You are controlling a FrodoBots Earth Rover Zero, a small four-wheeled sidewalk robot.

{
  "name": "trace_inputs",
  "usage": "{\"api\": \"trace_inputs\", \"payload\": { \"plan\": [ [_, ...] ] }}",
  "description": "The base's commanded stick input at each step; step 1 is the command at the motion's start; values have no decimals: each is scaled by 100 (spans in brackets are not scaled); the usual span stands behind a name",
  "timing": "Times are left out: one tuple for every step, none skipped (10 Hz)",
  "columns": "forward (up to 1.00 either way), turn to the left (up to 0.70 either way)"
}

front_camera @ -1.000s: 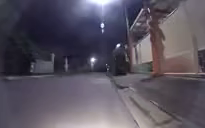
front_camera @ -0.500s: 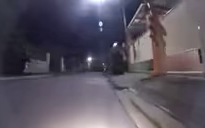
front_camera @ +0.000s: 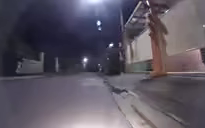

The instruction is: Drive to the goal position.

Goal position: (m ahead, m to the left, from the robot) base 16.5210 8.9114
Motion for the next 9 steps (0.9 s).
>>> {"api": "trace_inputs", "payload": {
  "plan": [
    [70, 0],
    [70, 0],
    [70, -17],
    [70, -32],
    [70, 0],
    [70, 0],
    [70, 0],
    [70, 0],
    [70, 0]
  ]
}}
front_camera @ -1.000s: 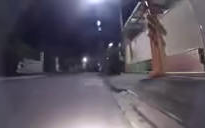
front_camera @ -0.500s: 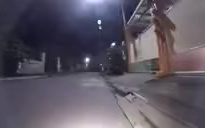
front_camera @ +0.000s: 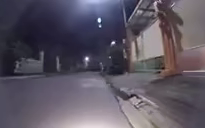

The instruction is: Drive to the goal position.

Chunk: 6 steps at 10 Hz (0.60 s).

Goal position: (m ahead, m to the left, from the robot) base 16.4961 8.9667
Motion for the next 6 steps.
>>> {"api": "trace_inputs", "payload": {
  "plan": [
    [70, 0],
    [70, 0],
    [70, 0],
    [70, 0],
    [70, 0],
    [70, 0]
  ]
}}
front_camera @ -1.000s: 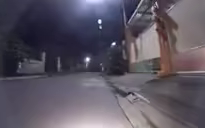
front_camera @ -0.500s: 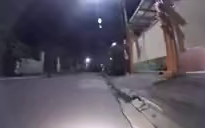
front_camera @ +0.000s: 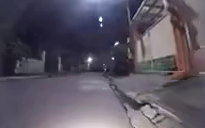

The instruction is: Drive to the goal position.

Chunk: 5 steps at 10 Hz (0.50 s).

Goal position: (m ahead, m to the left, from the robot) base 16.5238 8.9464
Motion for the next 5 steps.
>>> {"api": "trace_inputs", "payload": {
  "plan": [
    [70, 0],
    [70, 0],
    [70, 0],
    [70, 0],
    [70, 0]
  ]
}}
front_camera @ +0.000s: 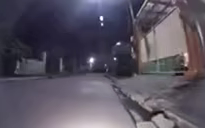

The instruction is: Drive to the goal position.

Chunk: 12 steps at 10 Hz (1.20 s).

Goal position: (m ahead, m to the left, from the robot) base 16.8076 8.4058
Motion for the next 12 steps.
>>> {"api": "trace_inputs", "payload": {
  "plan": [
    [70, -3],
    [70, -10],
    [70, -26],
    [70, -25],
    [70, 0],
    [70, 0],
    [70, 0],
    [70, 0],
    [70, -12],
    [70, -35],
    [70, -35],
    [70, -35]
  ]
}}
